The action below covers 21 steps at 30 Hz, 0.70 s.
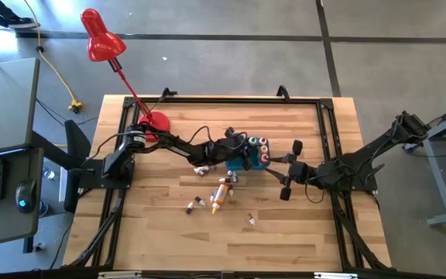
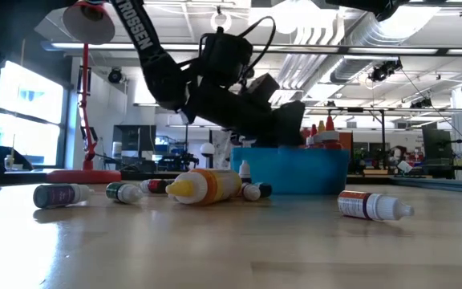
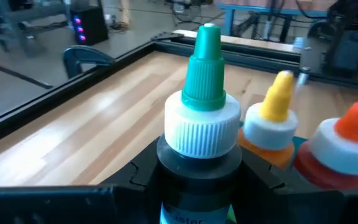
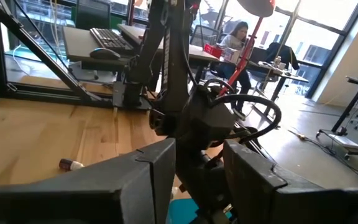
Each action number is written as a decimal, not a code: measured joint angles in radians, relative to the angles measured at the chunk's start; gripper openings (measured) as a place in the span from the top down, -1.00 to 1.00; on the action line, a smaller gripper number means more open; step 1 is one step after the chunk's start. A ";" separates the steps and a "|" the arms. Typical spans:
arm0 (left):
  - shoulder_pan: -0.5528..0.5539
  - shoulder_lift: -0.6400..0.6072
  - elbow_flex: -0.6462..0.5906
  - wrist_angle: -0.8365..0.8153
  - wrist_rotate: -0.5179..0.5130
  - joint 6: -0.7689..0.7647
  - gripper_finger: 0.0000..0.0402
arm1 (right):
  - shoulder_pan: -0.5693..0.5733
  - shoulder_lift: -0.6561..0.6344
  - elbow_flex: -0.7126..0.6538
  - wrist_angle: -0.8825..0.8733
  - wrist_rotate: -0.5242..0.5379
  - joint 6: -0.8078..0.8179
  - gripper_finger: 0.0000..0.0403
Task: Pick & Place food coloring
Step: Put the big green food coloring bottle into the blue bin
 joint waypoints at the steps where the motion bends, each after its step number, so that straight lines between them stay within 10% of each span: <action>1: 0.000 0.000 -0.010 0.021 -0.002 -0.009 0.36 | 0.000 0.000 0.000 0.000 0.000 0.000 0.36; 21: 0.000 0.066 -0.099 0.294 0.020 -0.011 0.36 | 0.000 0.000 0.000 0.000 -0.001 0.000 0.36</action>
